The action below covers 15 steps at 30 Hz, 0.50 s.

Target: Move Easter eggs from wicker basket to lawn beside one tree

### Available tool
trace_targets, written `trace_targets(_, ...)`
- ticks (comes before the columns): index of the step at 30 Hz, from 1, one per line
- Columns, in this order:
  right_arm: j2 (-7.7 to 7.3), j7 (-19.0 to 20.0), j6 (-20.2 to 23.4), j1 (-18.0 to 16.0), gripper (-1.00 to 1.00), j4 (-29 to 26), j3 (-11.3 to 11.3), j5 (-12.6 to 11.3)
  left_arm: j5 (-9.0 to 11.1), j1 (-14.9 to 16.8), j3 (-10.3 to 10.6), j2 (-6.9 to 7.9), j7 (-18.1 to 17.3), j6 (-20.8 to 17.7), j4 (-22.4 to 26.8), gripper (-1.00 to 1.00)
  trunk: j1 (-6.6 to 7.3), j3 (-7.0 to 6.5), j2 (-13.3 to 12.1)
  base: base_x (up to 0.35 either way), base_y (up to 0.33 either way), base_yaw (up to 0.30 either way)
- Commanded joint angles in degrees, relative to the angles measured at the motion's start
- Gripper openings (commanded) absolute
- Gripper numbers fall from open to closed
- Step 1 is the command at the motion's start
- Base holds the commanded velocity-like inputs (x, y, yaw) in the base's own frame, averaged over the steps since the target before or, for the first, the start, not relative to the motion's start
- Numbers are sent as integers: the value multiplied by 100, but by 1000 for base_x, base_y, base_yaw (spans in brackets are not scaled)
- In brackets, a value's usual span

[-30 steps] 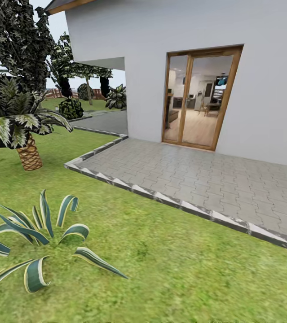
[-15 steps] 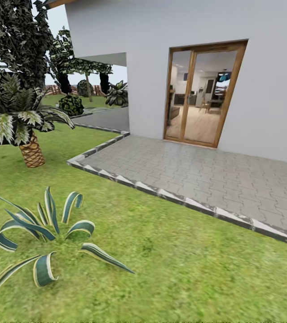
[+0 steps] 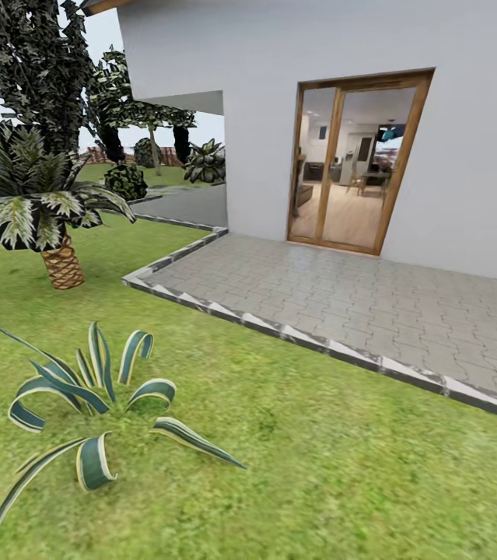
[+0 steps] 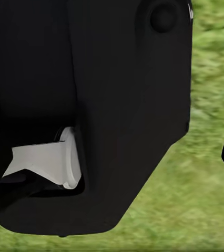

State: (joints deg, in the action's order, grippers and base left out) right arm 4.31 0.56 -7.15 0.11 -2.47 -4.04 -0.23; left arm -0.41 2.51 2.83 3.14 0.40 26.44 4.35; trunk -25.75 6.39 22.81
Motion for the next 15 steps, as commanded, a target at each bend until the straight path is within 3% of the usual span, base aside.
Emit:
trace_targets(1, 2, 4, -13, 2, 100, -7, -40, -3, -3, 4, 24, 2, 4, 19, -4, 100, -3, 11, 11, -10, 43, 0)
trace_targets(6, 1, 5, -31, 2, 100, -14, -43, -3, -3, 4, 24, 2, 4, 19, -4, 100, -3, 11, 11, -62, 130, 0)
trace_targets(15, 0, 11, -33, 2, 100, -10, -39, -3, -3, 4, 24, 2, 4, 19, -4, 100, -3, 50, 11, -139, 232, -60)
